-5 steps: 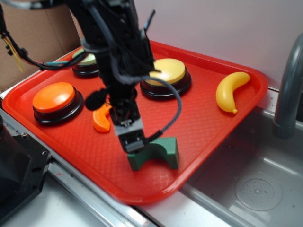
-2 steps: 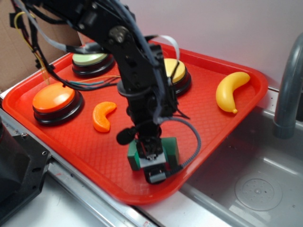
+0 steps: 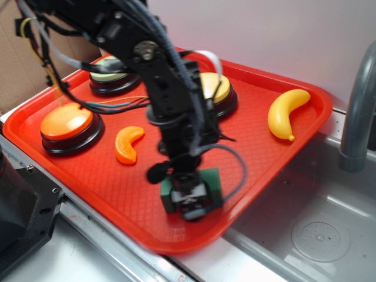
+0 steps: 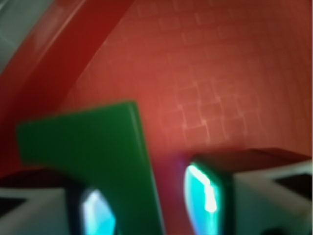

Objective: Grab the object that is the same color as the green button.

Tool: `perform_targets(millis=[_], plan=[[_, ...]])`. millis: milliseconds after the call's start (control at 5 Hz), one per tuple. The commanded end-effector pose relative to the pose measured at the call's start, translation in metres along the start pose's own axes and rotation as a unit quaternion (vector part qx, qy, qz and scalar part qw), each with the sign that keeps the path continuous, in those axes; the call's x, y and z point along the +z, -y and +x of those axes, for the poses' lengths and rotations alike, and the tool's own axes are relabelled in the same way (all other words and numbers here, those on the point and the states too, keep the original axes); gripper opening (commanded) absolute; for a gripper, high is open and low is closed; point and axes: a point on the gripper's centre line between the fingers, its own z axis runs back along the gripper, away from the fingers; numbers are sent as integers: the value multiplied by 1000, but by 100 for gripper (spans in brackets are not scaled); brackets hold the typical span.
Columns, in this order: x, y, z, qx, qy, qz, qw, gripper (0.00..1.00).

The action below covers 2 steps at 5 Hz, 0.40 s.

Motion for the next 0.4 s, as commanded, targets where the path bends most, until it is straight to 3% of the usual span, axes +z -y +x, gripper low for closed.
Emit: perform_targets(millis=[0, 200], plan=[[76, -24, -9, 99, 20, 67, 993, 0], [115, -39, -12, 152, 21, 76, 985, 0]])
